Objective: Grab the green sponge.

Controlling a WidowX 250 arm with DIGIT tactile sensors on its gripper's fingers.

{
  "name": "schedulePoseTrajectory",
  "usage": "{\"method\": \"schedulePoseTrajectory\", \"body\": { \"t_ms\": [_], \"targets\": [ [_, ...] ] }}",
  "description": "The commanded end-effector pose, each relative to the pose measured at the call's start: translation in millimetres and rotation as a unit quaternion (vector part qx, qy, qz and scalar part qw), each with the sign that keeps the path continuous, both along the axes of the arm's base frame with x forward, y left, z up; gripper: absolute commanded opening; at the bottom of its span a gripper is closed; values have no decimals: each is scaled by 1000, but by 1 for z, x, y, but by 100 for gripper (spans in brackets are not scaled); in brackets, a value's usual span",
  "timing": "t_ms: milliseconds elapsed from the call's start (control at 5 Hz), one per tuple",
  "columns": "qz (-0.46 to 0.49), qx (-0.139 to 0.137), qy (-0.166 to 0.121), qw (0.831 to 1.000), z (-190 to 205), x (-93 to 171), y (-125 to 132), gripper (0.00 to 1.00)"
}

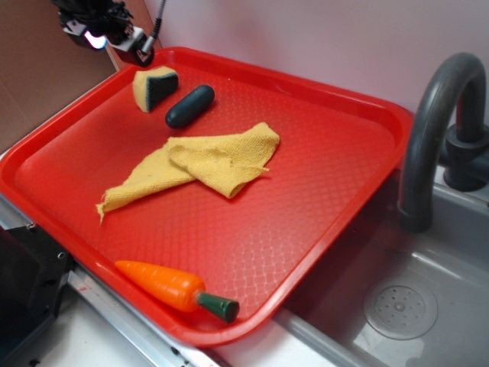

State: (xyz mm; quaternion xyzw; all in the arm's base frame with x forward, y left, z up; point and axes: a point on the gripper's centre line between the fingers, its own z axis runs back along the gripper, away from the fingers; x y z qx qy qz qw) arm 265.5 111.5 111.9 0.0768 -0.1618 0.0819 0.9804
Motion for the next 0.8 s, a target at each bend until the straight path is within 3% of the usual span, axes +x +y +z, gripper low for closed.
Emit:
{"method": "schedulePoseTrajectory", "body": {
  "t_ms": [0, 400, 600],
  "targets": [
    [-9, -12, 1, 1000, -17, 31, 28, 100],
    [-56, -43, 46, 996, -50, 32, 13, 100],
    [-74, -48, 50, 995, -52, 28, 2, 86]
  ]
}}
